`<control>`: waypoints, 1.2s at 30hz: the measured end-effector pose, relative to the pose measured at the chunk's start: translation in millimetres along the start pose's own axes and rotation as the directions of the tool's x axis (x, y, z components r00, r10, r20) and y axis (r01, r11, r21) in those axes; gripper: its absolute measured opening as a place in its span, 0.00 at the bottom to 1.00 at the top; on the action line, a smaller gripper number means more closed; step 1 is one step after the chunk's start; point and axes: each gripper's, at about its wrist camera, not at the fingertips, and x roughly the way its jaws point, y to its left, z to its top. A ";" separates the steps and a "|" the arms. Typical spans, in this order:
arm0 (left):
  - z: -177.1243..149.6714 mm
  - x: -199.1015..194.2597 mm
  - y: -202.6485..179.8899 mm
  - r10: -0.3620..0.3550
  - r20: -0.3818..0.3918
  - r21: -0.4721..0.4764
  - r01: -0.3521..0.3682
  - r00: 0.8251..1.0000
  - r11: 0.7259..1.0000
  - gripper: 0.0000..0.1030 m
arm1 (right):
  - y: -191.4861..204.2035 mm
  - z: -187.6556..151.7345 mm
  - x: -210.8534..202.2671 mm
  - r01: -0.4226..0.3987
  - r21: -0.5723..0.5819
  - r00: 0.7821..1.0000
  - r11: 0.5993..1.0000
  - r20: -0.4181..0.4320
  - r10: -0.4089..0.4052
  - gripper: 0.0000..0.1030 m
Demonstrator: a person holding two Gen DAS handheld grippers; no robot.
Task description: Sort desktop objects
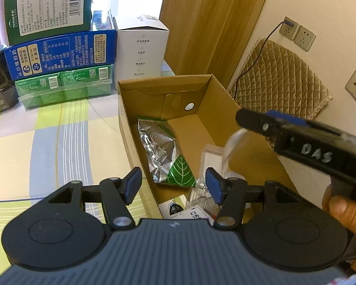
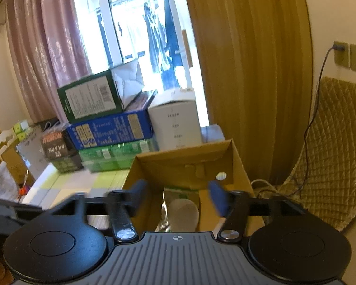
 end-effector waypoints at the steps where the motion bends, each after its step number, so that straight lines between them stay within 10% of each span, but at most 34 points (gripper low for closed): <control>1: -1.4 -1.5 0.0 0.001 0.000 0.002 -0.001 1.000 1.000 0.59 | 0.4 0.4 -2.3 0.003 -0.001 1.000 1.000 0.006 -0.003 0.61; 16: -47.3 -70.1 -13.3 -0.003 0.118 -0.001 0.004 0.993 1.000 0.99 | -11.7 -23.4 -90.7 0.054 0.101 0.997 0.993 0.043 -0.058 0.86; 36: -122.0 -155.1 -59.0 0.097 0.129 -0.040 -0.093 0.987 0.995 0.99 | -4.0 -89.2 -198.6 0.108 0.148 0.991 0.983 -0.088 -0.096 0.98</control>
